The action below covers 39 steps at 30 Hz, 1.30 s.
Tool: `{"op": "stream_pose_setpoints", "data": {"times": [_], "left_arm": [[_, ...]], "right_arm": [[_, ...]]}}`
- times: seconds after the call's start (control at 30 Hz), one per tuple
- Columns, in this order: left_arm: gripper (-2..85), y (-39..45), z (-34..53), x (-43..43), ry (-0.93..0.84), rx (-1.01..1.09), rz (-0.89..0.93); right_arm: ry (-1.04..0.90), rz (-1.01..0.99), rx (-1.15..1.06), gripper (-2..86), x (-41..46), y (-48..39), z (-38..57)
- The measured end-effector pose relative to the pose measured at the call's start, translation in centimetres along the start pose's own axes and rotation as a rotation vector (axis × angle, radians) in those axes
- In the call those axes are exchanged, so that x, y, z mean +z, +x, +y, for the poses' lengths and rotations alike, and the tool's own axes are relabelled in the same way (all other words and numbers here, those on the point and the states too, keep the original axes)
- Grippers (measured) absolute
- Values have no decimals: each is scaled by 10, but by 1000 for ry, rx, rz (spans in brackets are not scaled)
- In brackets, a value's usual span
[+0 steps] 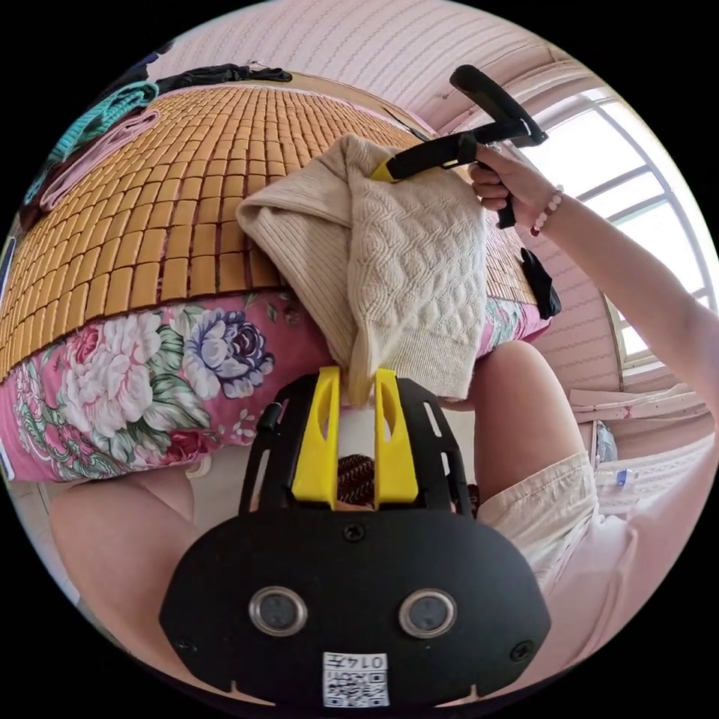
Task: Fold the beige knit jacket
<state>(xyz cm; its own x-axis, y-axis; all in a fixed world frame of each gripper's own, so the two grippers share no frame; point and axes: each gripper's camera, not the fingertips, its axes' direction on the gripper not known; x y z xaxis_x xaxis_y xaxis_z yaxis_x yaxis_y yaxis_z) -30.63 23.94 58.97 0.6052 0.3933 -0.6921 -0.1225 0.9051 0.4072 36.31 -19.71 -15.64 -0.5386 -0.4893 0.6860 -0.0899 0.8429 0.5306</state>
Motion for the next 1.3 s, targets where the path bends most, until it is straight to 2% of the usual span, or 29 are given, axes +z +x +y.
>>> {"op": "stream_pose_setpoints", "data": {"times": [0.2, 0.27, 0.43, 0.53, 0.67, 0.87, 0.9, 1.0, 1.07, 1.13, 1.2, 1.23, 1.3], "left_arm": [[37, 73, 21, -31, 124, 198, -97], [36, 101, 26, -44, 141, 267, -126], [33, 173, 27, -71, 186, 440, -128], [33, 229, 4, -65, 165, 554, -71], [33, 349, -38, -17, 114, 786, -1], [35, 536, -149, 101, 24, 926, 284], [36, 568, -181, 127, 18, 913, 359], [37, 643, -273, 206, 3, 831, 434], [40, 684, -332, 271, -9, 748, 353], [35, 712, -383, 341, -81, 691, 184], [10, 714, -421, 401, -165, 617, 22], [8, 711, -425, 410, -183, 620, 12], [1, 693, -422, 418, -199, 675, -21]], "right_arm": [[329, -100, 85, 84, -94, -12, 93], [495, -134, 138, 83, -129, -21, 153], [715, -188, 295, 81, -176, -31, 274], [786, -154, 367, 80, -204, -34, 341], [917, -36, 492, 79, -253, -32, 449], [882, 159, 684, 79, -355, 19, 586], [870, 176, 702, 79, -368, 30, 595], [767, 269, 812, 85, -433, 103, 616], [617, 386, 955, 105, -459, 192, 612], [564, 393, 1100, 121, -446, 259, 617], [598, 355, 1191, 129, -413, 299, 620], [673, 319, 1176, 127, -383, 310, 615], [689, 252, 1134, 108, -321, 327, 603]]}}
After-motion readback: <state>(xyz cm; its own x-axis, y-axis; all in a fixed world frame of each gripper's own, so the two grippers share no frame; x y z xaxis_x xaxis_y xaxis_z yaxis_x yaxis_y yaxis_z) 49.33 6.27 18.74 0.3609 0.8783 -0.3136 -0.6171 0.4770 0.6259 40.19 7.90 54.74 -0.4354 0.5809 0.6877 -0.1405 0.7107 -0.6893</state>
